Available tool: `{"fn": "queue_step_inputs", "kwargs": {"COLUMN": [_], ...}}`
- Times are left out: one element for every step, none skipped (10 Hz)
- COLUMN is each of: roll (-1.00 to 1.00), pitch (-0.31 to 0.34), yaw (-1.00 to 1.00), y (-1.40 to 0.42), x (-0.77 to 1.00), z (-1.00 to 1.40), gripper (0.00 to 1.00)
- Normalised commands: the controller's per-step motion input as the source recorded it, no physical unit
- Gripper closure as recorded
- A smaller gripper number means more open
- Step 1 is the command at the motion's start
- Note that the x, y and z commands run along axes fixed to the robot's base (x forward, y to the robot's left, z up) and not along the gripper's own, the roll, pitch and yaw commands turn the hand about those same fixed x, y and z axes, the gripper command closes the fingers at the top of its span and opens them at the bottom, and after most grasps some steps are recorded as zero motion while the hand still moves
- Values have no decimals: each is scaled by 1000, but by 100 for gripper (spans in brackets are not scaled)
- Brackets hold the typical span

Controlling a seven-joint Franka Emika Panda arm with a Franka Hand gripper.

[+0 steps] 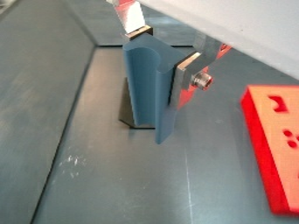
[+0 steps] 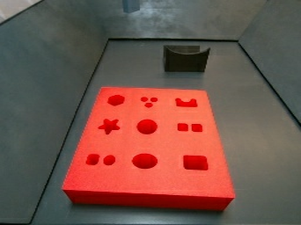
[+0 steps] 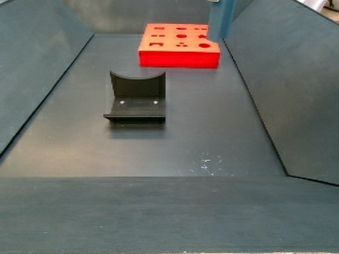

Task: Pick up the arch object. Move up. Place the arch object on the fixture. Regrasp the arch object. Rotate the arch object. Move to above the board. Insert the arch object.
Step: Rotate the arch object.

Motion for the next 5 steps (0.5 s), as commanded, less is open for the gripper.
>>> {"fn": "queue_step_inputs", "kwargs": {"roll": [-49,-53,-60,-65,-76], "pitch": [21,23,26,28,33], "yaw": [-1000,-1000,-1000,-1000,-1000], "y": [1,3,5,6,7], "x": [1,1,1,1,0], "z": [1,1,2,2,2], "gripper": [100,100,100,100,100]}}
